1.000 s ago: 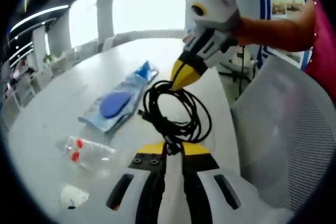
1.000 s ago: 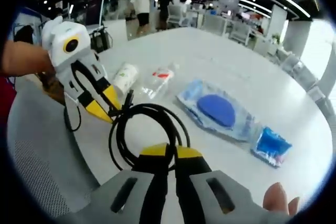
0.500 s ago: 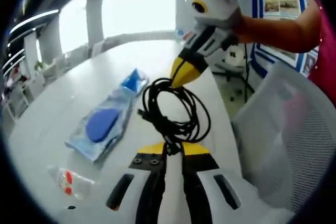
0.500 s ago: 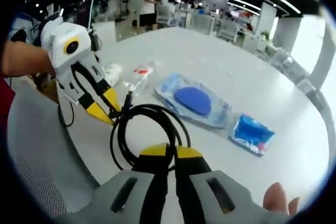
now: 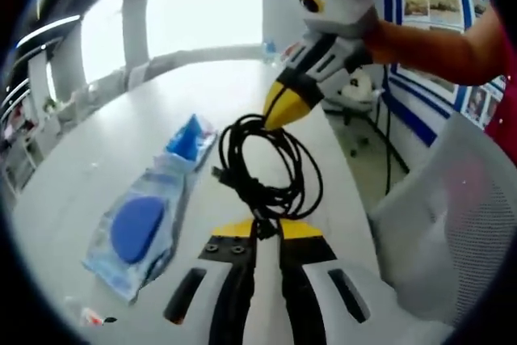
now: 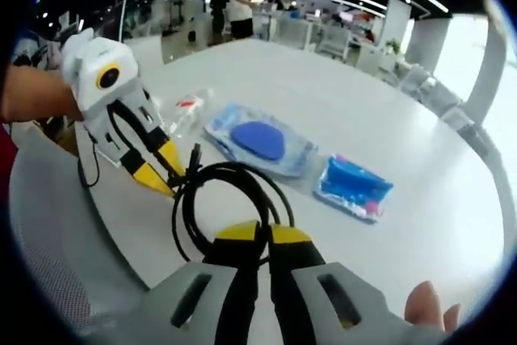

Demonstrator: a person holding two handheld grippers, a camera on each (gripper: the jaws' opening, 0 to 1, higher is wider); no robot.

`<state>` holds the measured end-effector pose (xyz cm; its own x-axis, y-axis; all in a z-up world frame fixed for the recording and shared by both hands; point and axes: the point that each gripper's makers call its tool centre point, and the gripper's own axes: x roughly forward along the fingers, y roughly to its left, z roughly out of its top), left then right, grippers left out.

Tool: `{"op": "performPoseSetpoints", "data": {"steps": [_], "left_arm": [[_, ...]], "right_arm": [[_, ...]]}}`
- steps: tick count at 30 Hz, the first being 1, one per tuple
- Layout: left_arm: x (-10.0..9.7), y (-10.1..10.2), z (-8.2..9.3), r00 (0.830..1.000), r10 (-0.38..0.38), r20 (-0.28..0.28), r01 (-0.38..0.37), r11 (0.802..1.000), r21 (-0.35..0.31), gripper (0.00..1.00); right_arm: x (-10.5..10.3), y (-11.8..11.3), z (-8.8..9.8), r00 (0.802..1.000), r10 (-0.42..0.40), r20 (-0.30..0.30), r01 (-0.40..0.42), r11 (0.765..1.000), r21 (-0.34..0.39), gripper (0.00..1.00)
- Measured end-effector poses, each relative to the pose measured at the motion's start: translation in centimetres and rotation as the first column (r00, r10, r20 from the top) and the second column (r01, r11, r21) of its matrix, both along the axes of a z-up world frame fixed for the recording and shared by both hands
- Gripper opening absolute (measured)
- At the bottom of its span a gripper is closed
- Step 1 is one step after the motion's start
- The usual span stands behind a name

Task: Arrange the tabletop items into an orderly group along one side of the table until the central work area is clear of visible clutter.

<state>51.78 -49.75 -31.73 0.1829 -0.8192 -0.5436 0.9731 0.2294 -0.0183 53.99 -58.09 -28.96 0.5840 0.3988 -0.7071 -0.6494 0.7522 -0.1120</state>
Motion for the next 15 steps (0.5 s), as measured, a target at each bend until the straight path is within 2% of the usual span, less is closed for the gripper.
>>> {"op": "performPoseSetpoints", "data": {"steps": [9,15], "left_arm": [[1.5,-2.8,-1.2,0.999,0.007,-0.035,-0.007,1.0,0.014,0.06],[2.3,-3.7,-2.7,0.998,0.015,-0.066,-0.012,0.999,0.036,0.06]], "right_arm": [[1.4,-2.8,-1.0,0.999,-0.03,-0.017,0.03,1.0,0.001,0.03],[2.6,-3.8,-2.8,0.998,-0.039,-0.054,0.039,0.999,0.003,0.03]]}}
